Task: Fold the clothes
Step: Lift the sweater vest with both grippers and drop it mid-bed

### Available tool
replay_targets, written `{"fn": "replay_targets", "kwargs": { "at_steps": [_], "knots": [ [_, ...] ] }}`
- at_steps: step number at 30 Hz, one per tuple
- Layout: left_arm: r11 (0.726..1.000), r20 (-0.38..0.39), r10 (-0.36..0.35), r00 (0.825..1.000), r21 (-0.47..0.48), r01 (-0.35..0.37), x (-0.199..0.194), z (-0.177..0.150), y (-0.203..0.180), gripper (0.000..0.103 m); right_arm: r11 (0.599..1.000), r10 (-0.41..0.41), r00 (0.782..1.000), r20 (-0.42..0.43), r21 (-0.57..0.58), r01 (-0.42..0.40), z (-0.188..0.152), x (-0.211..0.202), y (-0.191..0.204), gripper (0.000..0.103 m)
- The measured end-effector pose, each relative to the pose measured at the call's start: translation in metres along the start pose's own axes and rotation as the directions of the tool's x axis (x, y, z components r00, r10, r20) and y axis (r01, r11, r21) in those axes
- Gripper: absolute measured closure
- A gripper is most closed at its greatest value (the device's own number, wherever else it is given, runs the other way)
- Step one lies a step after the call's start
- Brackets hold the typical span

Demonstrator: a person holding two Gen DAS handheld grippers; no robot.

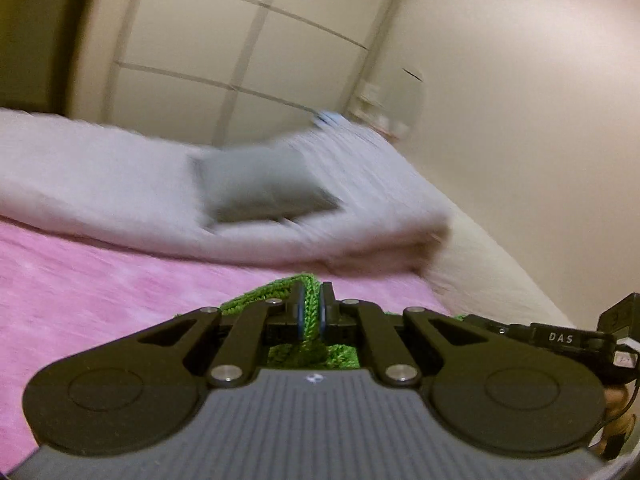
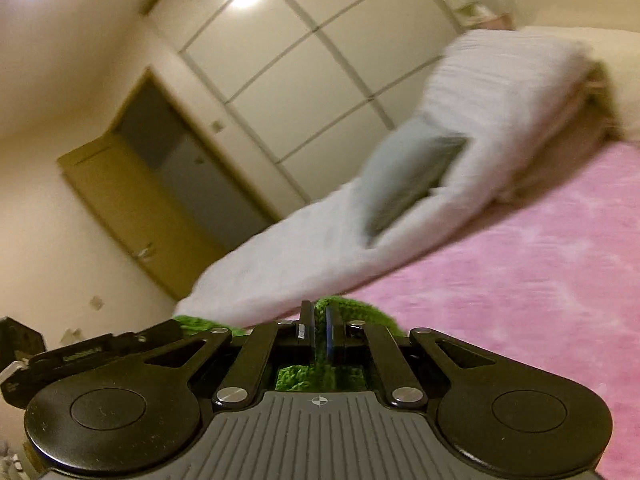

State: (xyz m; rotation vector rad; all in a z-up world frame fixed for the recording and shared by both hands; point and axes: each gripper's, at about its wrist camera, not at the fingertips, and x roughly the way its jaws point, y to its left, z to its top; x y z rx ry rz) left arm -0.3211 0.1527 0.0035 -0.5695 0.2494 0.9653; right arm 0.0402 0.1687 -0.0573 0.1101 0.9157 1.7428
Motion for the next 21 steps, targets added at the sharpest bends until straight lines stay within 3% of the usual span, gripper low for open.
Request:
{"fn": "replay_targets", "kwargs": {
  "at_steps": [3, 4, 6, 8, 9, 11, 12, 16, 21],
  "knots": [
    [0.995, 0.023, 0.101, 0.995, -0.017, -0.101, -0.034, -0.001, 0.051, 0.099, 0.999, 0.042, 0.999, -0.027, -0.024, -0.043, -0.019, 0.047, 0.045, 0.100],
    [0.989, 0.008, 0.142, 0.990, -0.030, -0.142, -0.040, -0.003, 0.068, 0.097, 0.997, 0.048, 0.997, -0.059, -0.054, -0.051, -0.025, 0.063, 0.061, 0.100],
    [0.967, -0.089, 0.239, 0.967, -0.069, -0.245, -0.036, -0.015, 0.109, 0.095, 0.991, -0.021, 0.981, -0.195, -0.133, -0.006, -0.042, 0.098, 0.095, 0.098],
    [0.931, -0.191, 0.328, 0.925, -0.101, -0.351, -0.037, -0.031, 0.142, 0.095, 0.985, -0.091, 0.938, -0.336, -0.171, 0.035, -0.062, 0.130, 0.114, 0.091],
    [0.908, -0.244, 0.368, 0.897, -0.114, -0.404, -0.038, -0.040, 0.156, 0.095, 0.977, -0.126, 0.923, -0.364, -0.206, 0.053, -0.074, 0.139, 0.122, 0.087],
    [0.865, -0.335, 0.427, 0.840, -0.119, -0.487, -0.045, -0.058, 0.175, 0.095, 0.959, -0.187, 0.896, -0.403, -0.274, 0.076, -0.094, 0.148, 0.136, 0.070],
    [0.849, -0.372, 0.443, 0.816, -0.119, -0.515, -0.051, -0.067, 0.180, 0.095, 0.952, -0.206, 0.880, -0.427, -0.294, 0.080, -0.104, 0.147, 0.138, 0.069],
    [0.830, -0.468, 0.443, 0.765, -0.108, -0.547, -0.078, -0.101, 0.183, 0.095, 0.942, -0.255, 0.818, -0.516, -0.324, 0.089, -0.138, 0.133, 0.132, 0.068],
    [0.824, -0.521, 0.442, 0.730, -0.086, -0.559, -0.096, -0.128, 0.162, 0.095, 0.941, -0.276, 0.767, -0.579, -0.325, 0.094, -0.174, 0.106, 0.127, 0.067]
  ]
}}
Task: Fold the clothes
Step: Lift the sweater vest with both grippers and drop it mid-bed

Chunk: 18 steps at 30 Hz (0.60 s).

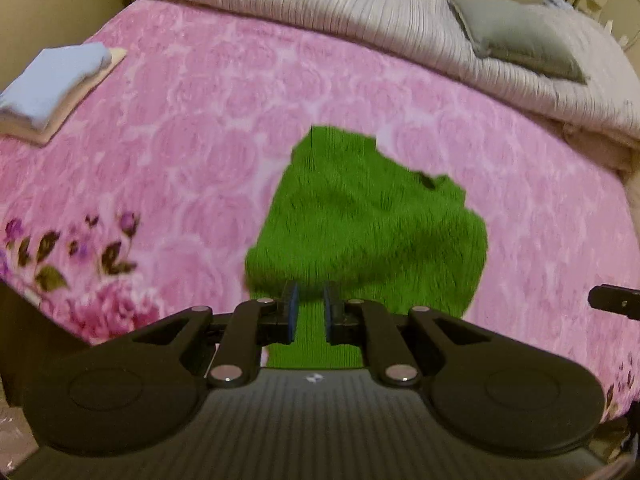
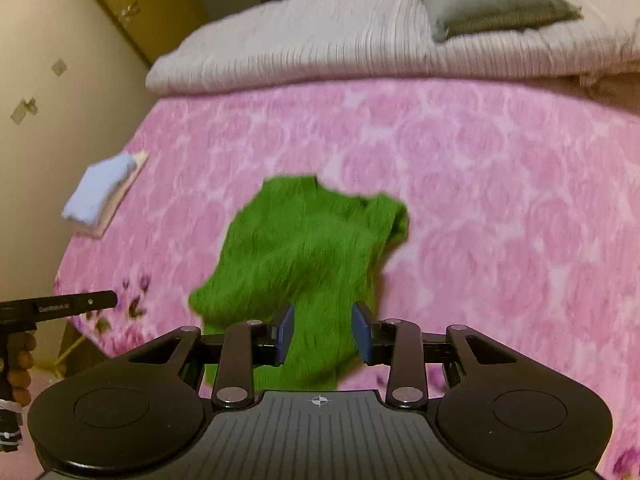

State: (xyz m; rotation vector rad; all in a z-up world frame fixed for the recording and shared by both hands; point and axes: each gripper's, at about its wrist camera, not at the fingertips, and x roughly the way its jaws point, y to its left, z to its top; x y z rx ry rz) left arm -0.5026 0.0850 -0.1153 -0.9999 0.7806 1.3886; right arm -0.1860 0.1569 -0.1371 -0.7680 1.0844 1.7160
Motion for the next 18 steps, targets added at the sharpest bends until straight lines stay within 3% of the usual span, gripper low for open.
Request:
{"fn": "replay_targets", "kwargs": {
  "at_steps": [8, 18],
  "knots": [
    [0.997, -0.001, 0.025, 1.000, 0.067, -0.025, -0.031, -0.047, -0.034, 0.089, 1.000, 0.009, 1.000, -0.019, -0.004, -0.009, -0.049, -0.036, 0.001, 0.067],
    [0.995, 0.030, 0.058, 0.998, 0.080, -0.060, -0.071, -0.112, -0.056, 0.088, 0.999, 0.032, 0.999, -0.011, -0.026, -0.032, -0.101, -0.076, 0.009, 0.067]
  ]
}}
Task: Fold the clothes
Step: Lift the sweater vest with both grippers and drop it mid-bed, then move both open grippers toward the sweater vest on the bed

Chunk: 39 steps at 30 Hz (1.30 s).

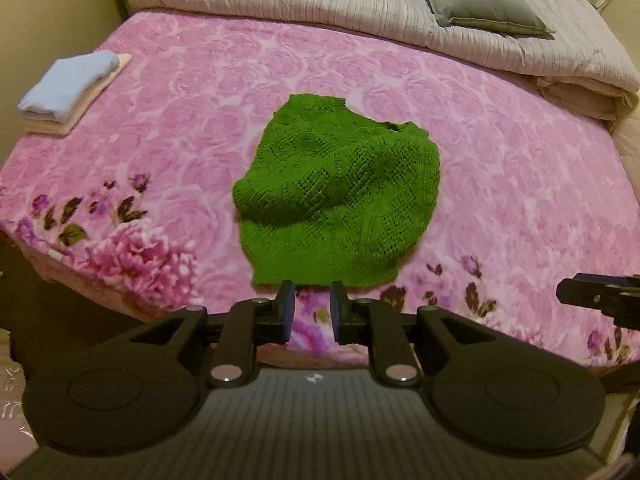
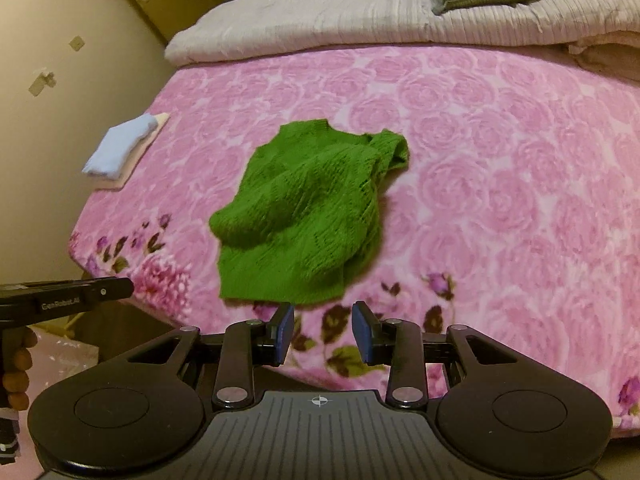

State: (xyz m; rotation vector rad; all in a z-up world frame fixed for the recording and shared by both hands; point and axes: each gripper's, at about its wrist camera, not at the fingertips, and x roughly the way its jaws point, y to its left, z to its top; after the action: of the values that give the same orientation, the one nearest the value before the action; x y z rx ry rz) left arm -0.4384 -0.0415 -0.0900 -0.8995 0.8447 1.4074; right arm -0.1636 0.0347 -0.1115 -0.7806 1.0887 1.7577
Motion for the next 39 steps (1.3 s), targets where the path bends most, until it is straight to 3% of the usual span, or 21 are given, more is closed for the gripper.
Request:
{"fn": "replay_targets", "kwargs": {
  "at_steps": [21, 39],
  "knots": [
    [1.000, 0.039, 0.010, 0.999, 0.012, -0.011, -0.043, -0.066, -0.015, 0.084, 0.999, 0.033, 0.999, 0.035, -0.041, -0.031, -0.066, -0.041, 0.013, 0.067],
    [1.000, 0.018, 0.019, 1.000, -0.011, -0.019, -0.028, -0.059, 0.004, 0.079, 1.000, 0.014, 0.999, 0.048, 0.005, -0.014, -0.054, -0.033, -0.002, 0.067]
  ]
}}
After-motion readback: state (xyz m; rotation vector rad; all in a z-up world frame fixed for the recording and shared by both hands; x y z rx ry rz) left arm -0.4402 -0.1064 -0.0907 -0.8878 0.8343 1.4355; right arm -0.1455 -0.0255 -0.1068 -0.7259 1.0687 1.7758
